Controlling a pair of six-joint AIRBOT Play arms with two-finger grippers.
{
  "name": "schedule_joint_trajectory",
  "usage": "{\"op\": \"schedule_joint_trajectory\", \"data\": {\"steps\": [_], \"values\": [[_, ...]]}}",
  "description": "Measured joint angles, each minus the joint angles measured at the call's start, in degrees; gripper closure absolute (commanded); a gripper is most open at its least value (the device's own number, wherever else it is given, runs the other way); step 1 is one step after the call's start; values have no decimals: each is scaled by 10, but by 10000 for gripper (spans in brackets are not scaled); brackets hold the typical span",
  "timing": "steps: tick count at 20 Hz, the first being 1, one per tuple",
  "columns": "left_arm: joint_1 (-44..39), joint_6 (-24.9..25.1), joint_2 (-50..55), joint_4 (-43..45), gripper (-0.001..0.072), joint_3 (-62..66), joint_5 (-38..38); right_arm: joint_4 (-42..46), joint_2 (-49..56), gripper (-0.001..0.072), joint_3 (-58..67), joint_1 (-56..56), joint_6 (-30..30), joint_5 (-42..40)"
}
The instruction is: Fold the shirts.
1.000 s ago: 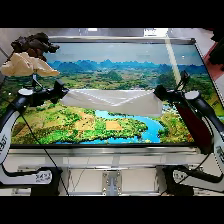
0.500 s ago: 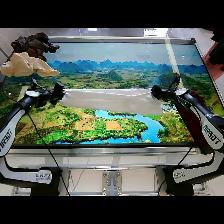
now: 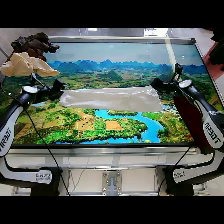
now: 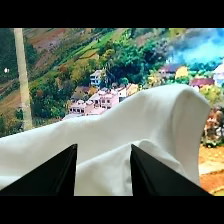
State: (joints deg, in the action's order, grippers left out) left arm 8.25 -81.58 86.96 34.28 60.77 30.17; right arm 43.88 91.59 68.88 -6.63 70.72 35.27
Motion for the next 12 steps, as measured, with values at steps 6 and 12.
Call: {"op": "schedule_joint_trajectory", "data": {"steps": [6,12], "values": [[0,59,-8,-13,191,105,60,37,13,170,28,-66,2,135],[-1,163,-10,-90,192,165,129,-1,80,165,32,-99,-45,203]]}}
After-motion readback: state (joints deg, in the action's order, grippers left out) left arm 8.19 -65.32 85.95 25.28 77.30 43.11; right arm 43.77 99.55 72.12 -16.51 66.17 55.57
